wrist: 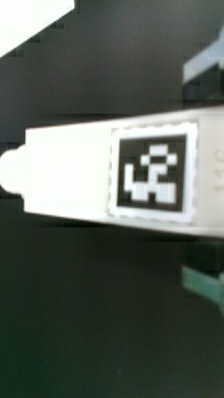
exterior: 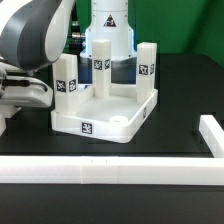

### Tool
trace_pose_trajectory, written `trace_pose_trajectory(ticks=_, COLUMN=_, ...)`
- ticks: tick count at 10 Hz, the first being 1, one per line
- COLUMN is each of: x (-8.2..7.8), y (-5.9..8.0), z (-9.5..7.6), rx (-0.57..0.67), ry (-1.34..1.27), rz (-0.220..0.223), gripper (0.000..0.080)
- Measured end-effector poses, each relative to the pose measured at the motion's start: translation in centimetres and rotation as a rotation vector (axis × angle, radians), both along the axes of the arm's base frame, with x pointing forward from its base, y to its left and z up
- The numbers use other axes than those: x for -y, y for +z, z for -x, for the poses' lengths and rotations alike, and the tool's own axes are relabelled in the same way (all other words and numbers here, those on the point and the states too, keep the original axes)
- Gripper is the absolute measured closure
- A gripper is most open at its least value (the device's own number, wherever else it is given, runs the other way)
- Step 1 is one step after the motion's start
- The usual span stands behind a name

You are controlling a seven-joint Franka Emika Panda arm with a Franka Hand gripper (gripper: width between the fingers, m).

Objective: Assemble desk

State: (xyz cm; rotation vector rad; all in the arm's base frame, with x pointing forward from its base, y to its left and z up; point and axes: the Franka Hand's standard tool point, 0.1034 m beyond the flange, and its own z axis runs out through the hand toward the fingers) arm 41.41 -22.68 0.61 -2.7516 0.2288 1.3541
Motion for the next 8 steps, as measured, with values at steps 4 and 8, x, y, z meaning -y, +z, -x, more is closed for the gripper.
trace_pose_trajectory(ticks=4, x=0.7, y=1.0, z=-1.1, rx=0.026, ry=0.023, rz=-0.01, gripper=0.051)
trace_pose_trajectory(ticks=8, x=0.3, y=6.8, z=-4.7, rx=0.039, ry=0.044, rz=-0.029, gripper=0.0509)
